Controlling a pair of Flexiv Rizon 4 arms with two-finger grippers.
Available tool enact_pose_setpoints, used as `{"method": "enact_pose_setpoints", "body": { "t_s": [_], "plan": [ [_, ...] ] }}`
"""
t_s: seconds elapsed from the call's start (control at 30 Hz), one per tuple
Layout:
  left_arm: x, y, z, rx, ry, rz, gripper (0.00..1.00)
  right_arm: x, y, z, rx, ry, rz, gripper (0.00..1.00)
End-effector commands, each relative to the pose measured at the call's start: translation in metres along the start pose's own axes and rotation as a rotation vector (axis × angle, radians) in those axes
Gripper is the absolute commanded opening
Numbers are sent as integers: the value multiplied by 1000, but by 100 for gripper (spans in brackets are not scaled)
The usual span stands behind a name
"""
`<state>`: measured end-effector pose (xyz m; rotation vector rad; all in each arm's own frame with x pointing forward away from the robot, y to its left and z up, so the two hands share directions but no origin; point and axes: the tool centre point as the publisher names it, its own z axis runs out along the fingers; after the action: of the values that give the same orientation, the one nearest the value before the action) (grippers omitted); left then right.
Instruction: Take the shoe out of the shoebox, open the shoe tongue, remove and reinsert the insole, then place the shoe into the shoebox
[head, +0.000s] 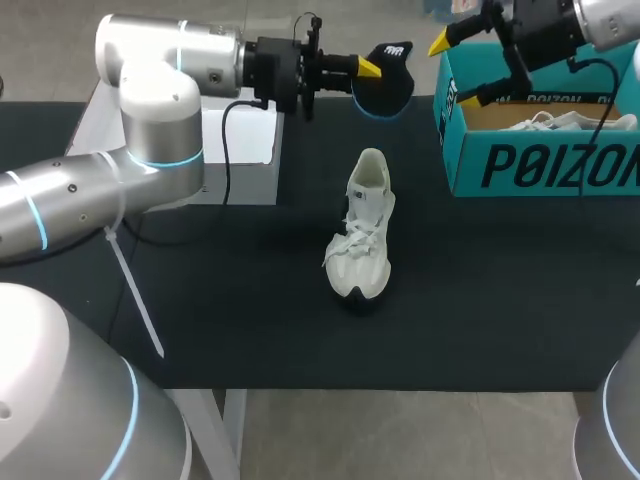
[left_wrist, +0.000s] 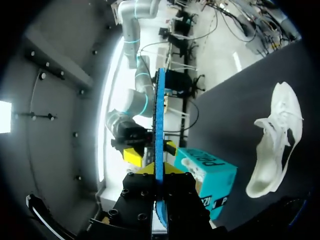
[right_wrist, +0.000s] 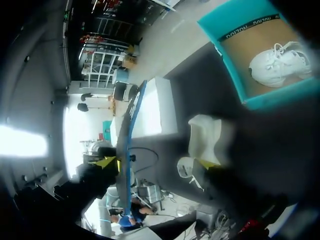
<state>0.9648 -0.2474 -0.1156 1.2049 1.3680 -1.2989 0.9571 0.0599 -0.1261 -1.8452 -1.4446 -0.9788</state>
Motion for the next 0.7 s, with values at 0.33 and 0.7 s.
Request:
{"method": "enact_pose_setpoints", "body": {
  "t_s": [0.33, 0.7],
  "plan": [
    [2, -8, 5, -117, -30, -536, 0, -1, -4, 1, -10, -2, 14, 100],
    [1, -8, 4, -122, -50, -546, 0, -5, 1, -3, -21, -9, 27, 100]
  ]
}}
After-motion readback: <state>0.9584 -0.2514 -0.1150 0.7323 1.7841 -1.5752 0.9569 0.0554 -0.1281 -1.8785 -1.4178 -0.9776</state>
